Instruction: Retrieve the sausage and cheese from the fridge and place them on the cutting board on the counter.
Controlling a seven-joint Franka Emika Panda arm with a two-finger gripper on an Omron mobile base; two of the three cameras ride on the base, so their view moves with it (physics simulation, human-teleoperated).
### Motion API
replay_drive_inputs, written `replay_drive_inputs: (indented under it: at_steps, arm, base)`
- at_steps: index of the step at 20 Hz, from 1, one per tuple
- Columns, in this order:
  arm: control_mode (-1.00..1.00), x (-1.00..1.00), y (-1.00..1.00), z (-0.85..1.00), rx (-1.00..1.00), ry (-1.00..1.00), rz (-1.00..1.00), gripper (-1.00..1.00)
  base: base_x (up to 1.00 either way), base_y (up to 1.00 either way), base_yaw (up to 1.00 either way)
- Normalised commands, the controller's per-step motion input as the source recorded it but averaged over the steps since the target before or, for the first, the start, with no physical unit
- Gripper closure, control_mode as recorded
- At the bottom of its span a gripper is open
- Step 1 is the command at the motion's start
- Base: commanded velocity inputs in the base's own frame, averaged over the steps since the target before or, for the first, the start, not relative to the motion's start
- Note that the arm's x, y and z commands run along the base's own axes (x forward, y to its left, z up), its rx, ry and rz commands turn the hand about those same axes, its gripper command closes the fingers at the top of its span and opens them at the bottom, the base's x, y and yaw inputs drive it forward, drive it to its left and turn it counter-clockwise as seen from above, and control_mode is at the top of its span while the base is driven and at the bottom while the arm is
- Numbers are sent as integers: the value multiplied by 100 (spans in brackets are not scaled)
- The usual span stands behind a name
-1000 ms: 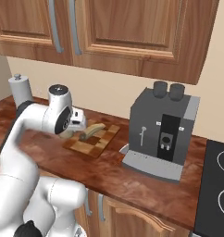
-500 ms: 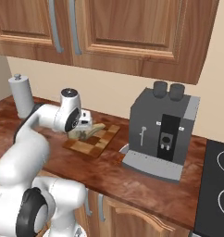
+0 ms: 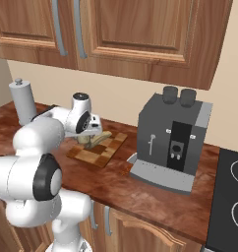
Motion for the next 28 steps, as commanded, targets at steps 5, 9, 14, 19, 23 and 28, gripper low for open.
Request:
replay_drive_inputs:
  at_steps: [5, 9, 14, 19, 23, 28]
  arm:
    - [-100, 34, 22, -41, -7, 0, 7, 100]
    - [-100, 1, 18, -49, -7, 0, 4, 100]
    - [-100, 16, 6, -34, 0, 0, 2, 100]
    - [-100, 22, 3, -22, 0, 0, 1, 100]
    - [-100, 7, 8, -21, 0, 0, 0, 100]
    - [-100, -5, 2, -25, 0, 0, 0, 100]
  base:
    - [0, 0, 0]
    - [0, 0, 0]
    - [0, 0, 0]
    - [0, 0, 0]
    - [0, 0, 0]
    - [0, 0, 0]
